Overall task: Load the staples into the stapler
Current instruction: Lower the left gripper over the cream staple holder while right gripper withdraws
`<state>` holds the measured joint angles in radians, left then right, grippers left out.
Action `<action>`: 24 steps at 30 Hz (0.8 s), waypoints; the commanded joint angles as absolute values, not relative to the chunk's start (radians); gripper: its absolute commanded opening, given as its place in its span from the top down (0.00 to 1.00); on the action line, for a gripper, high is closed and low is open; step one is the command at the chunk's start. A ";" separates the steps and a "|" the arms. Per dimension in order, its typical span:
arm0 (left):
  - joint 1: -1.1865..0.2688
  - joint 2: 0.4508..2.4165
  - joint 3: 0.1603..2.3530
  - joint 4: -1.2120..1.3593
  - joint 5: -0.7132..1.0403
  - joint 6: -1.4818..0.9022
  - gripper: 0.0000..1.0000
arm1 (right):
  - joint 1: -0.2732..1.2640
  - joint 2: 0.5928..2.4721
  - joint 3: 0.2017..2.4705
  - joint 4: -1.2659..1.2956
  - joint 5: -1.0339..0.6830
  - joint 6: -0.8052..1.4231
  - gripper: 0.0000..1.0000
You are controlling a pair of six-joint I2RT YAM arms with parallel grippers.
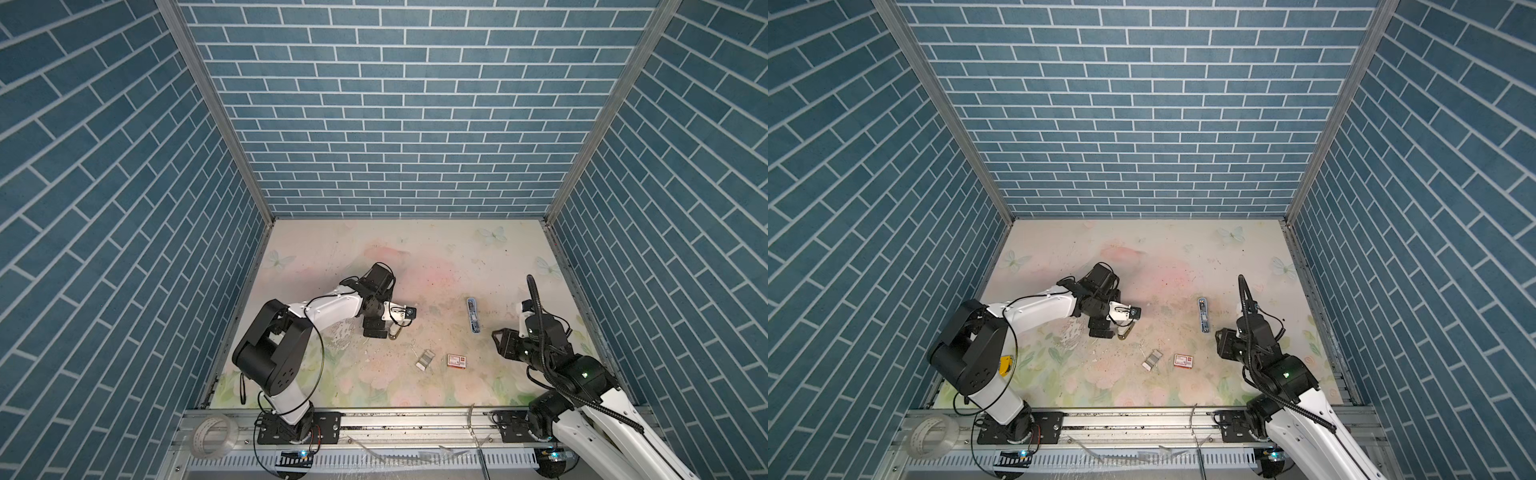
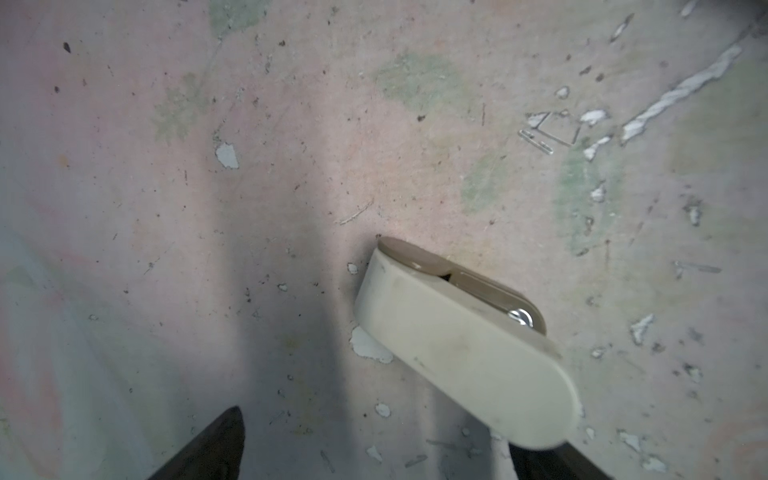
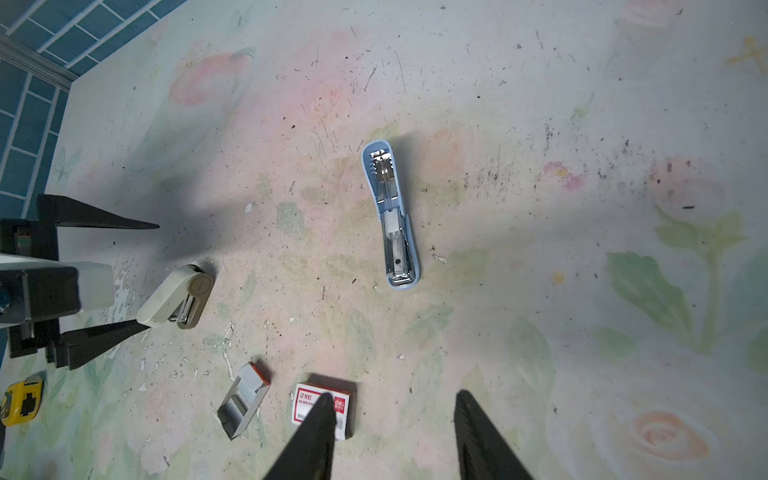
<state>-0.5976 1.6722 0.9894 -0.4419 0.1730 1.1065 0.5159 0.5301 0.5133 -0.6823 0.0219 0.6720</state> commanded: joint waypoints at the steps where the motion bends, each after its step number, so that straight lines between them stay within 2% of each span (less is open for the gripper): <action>1: -0.610 1.673 0.963 -0.388 0.169 1.061 0.00 | 0.515 0.528 0.519 -0.716 0.033 0.699 0.52; 24: -0.730 1.676 0.923 -0.293 0.145 0.970 0.00 | 0.515 0.549 0.495 -0.682 0.028 0.693 0.52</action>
<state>-0.7231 1.6703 0.9375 -0.2832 0.1505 0.9825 0.5159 0.5446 0.5129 -0.6807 0.0219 0.6762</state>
